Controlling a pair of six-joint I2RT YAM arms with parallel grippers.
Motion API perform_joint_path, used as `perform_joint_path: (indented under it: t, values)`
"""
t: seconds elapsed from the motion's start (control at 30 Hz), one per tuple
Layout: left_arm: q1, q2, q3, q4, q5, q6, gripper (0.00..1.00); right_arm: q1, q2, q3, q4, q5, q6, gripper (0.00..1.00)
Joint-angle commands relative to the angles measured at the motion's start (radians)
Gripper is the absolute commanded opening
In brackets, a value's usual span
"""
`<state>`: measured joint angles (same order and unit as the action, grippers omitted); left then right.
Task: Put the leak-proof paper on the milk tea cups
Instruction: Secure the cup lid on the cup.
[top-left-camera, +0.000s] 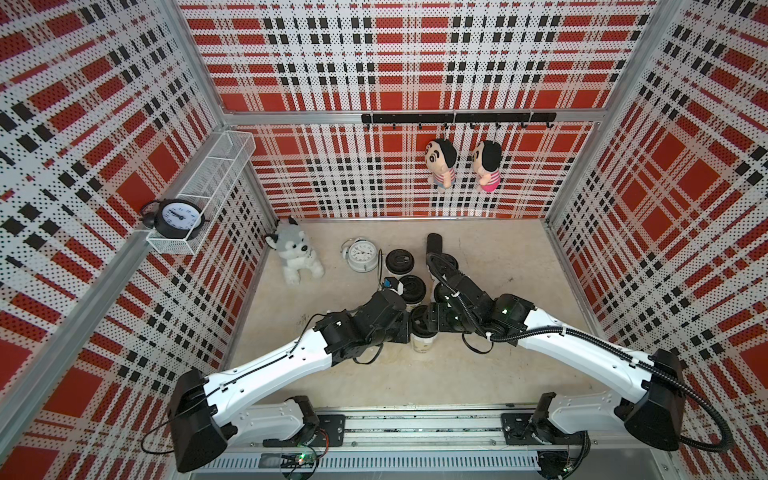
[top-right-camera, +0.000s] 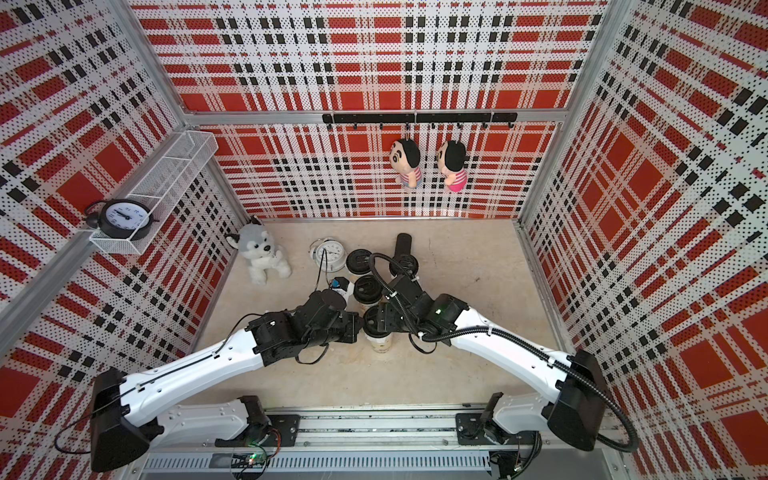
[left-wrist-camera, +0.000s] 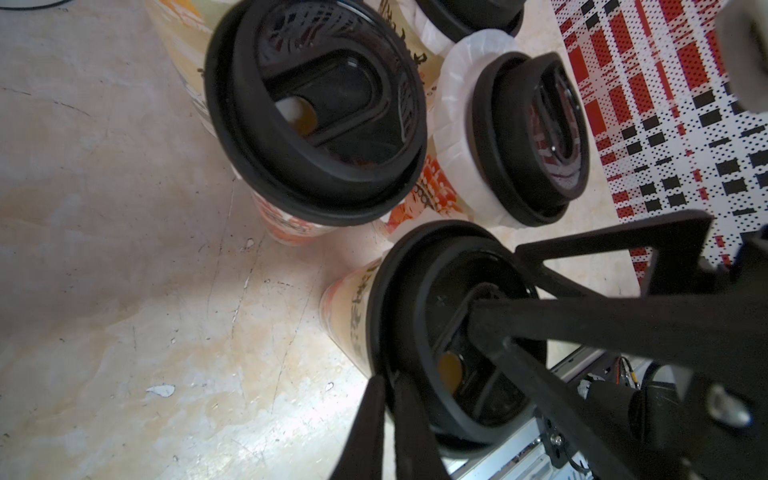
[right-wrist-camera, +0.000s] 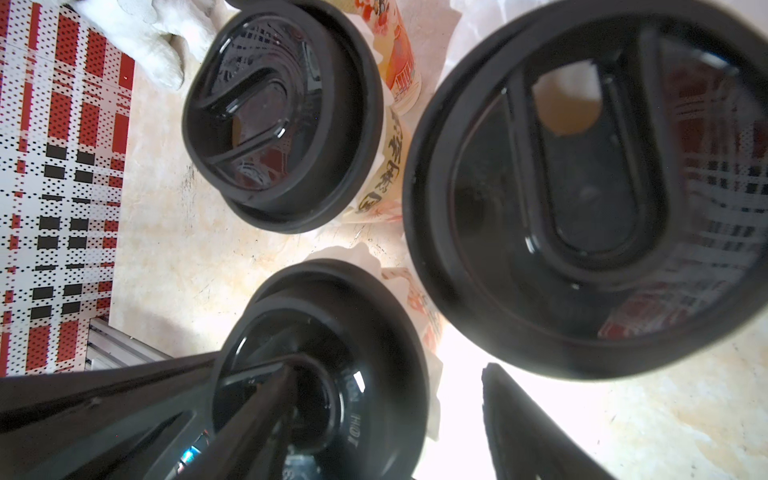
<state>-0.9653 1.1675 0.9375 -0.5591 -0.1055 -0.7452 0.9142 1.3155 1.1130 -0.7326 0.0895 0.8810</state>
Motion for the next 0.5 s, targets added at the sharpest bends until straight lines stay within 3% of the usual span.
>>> perform_joint_path:
  t: [0.0, 0.47]
  values:
    - [-0.035, 0.030, -0.087, -0.028, 0.069, -0.039, 0.10, 0.010, 0.045, -0.063, -0.143, -0.013, -0.010, 0.73]
    - [-0.040, 0.003, -0.261, -0.012, 0.049, -0.113, 0.10, 0.012, 0.045, -0.115, -0.132, -0.033, 0.022, 0.72]
